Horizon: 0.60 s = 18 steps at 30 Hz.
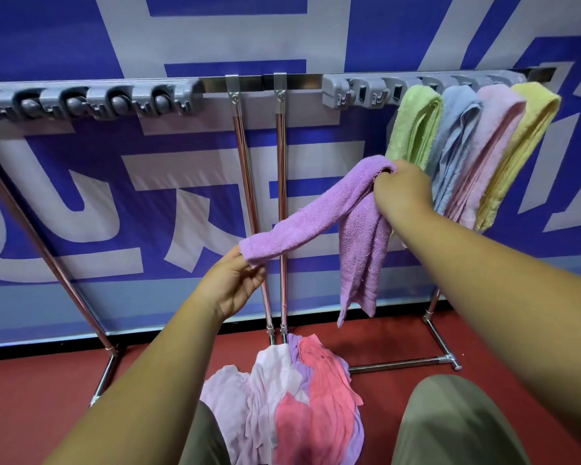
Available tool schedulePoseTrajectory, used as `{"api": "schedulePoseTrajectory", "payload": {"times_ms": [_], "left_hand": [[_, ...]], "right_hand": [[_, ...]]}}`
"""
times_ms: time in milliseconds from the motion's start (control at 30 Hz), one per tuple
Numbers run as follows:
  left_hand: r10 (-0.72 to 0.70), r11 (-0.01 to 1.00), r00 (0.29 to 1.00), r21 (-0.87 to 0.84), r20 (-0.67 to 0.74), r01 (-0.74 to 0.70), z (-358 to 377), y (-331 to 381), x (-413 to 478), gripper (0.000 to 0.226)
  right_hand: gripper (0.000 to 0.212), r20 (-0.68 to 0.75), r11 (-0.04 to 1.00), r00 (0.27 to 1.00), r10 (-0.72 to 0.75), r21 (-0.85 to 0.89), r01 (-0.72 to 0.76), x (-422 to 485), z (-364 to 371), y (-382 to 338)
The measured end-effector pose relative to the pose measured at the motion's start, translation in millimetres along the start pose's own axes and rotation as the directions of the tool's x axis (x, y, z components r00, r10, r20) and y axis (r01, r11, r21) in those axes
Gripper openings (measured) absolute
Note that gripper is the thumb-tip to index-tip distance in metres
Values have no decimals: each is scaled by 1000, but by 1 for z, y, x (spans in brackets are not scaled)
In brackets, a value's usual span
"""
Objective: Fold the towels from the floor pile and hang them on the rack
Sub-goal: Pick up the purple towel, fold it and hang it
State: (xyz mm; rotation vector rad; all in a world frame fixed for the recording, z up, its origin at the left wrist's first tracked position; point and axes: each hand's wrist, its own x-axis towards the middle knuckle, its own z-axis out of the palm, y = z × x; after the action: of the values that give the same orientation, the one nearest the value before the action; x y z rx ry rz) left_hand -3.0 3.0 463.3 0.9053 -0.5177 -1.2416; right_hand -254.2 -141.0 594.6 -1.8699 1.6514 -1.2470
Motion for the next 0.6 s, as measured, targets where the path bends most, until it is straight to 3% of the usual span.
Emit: {"api": "schedulePoseTrajectory", "payload": {"times_ms": [133,233,300,433,500,600], "left_hand": [[-25,999,999,41,-47,27,-2,1,3,17],[-53,994,989,86,-137,65,-1,1,1,34],[-70,993,984,83,-164,85,-2,0,2,33],[-156,982,985,97,-72,162,0,-5,-4,18],[-171,982,985,78,-13,172,0,-9,-6,24],[-218,970,975,-97,48,222,1,-11,-8,42]], "right_hand": [[21,0,1000,1000,4,13,-4,-1,1,-1],[20,-8,1000,1000,-2,14,2,0,1,-4],[20,-8,999,1000,-27,30,28,-1,0,-7],[21,21,986,988,-156,59,155,-5,-2,-18],[21,29,979,982,-189,86,186,-7,-4,-24],[19,20,974,978,-210,92,207,-8,-5,-30]]}}
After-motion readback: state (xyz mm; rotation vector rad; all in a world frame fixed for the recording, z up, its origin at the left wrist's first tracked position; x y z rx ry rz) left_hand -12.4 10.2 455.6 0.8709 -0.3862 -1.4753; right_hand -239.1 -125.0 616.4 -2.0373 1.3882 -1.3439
